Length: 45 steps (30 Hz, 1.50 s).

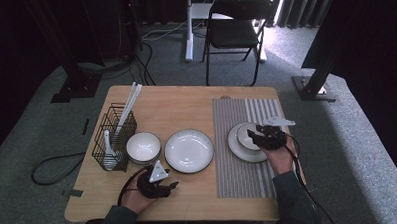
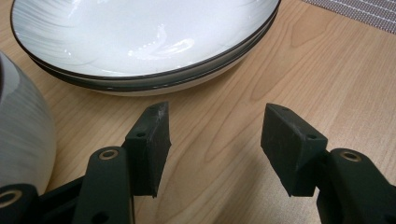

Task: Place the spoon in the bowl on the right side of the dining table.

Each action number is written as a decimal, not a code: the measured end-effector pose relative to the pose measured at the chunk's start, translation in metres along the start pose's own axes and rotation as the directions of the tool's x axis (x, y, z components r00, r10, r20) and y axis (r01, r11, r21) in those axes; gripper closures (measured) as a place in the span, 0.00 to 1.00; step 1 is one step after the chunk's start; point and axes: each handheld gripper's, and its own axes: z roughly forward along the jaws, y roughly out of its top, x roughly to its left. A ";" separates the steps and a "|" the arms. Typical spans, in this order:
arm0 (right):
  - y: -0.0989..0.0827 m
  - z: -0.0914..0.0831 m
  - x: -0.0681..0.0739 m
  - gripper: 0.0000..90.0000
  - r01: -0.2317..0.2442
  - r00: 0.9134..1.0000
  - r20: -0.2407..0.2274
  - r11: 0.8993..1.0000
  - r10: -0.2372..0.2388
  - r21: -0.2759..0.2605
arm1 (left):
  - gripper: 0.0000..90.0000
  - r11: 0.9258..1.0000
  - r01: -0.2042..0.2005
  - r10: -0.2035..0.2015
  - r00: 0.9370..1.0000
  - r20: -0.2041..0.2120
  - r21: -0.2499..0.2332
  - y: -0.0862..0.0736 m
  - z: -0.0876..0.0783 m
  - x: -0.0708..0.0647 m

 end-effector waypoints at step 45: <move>0.027 0.007 0.060 0.56 0.098 0.985 -0.138 0.995 -0.102 -0.035 | 0.38 0.998 -0.024 0.021 0.999 0.047 0.055 0.001 0.008 -0.004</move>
